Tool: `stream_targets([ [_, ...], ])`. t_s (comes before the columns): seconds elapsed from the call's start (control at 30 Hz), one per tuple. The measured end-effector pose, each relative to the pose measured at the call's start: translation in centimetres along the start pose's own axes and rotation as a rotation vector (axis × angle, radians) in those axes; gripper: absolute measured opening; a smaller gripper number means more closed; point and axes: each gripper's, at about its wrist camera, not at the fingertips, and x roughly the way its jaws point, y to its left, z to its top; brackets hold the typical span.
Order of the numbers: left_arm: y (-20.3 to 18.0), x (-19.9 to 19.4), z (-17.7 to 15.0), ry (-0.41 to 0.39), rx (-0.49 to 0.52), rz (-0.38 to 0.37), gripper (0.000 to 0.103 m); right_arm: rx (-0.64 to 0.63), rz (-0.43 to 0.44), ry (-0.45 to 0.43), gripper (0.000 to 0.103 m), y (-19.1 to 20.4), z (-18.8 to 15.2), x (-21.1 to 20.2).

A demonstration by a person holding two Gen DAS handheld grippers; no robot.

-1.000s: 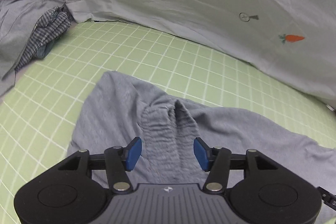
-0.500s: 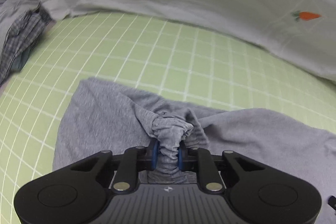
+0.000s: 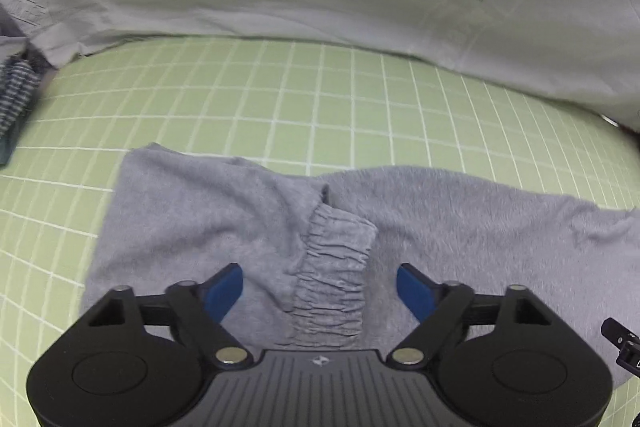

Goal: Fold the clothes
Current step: 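Fold the waistband over toward the leg hems and open the left gripper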

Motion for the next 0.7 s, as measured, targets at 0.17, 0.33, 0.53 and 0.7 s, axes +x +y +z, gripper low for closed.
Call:
stream_targets([
  [0.17,2.0,0.7,-0.6,0.065,-0.053,0.116,0.09,0.046,0.005,0.023,0.103,-1.2,-0.1,1.3],
  [0.33,2.6,2.6,-2.2,0.172,-0.088,0.128,0.091,0.042,0.021,0.013,0.103,-1.7,-0.3,1.8],
  [0.53,1.9,4.0,-2.8,0.222,-0.081,0.134,0.103,0.02,-0.037,-0.059,0.103,-5.1,0.6,2.8],
  [0.7,1.6,4.4,-2.4,0.24,-0.069,0.137,0.103,0.031,-0.088,-0.088,0.103,-9.5,2.0,4.6],
])
